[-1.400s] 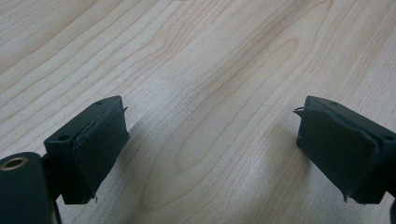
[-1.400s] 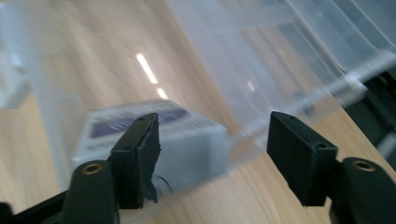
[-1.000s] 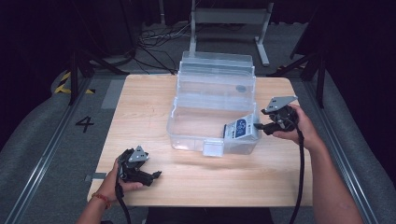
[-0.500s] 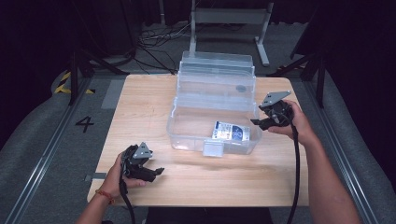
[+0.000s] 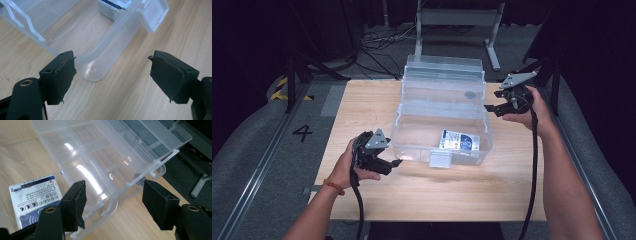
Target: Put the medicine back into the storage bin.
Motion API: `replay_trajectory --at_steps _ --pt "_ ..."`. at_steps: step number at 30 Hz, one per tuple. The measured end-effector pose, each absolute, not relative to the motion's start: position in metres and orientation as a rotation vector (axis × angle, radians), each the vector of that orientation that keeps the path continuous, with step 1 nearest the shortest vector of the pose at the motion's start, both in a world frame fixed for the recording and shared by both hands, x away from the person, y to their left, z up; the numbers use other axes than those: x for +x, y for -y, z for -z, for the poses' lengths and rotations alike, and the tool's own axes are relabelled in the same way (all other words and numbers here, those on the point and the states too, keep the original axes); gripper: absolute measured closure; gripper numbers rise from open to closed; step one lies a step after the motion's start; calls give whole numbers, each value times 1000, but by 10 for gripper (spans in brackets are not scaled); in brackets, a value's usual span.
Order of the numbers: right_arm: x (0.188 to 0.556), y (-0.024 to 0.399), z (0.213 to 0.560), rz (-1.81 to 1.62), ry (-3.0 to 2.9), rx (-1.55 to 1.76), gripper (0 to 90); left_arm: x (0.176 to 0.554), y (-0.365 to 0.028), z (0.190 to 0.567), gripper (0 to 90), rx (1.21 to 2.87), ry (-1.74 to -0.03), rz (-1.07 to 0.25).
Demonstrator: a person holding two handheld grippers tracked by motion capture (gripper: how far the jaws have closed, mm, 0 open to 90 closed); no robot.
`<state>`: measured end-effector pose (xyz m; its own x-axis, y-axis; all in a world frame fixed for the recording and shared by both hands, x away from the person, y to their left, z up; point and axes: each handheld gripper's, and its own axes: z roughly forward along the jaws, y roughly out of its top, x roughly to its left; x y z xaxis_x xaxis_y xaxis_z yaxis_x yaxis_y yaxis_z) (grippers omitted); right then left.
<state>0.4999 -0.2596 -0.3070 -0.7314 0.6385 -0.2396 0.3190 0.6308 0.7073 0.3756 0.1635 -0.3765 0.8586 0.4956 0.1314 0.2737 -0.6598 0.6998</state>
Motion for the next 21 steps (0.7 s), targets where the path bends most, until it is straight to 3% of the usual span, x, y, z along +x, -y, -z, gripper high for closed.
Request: replay_trajectory --at_steps 8,21 --pt "513 248 298 -898 -2392 709 364 396 -140 372 213 2347 -524 -411" --pt "534 223 297 -850 -2434 630 408 417 -116 385 337 2485 -458 -299"
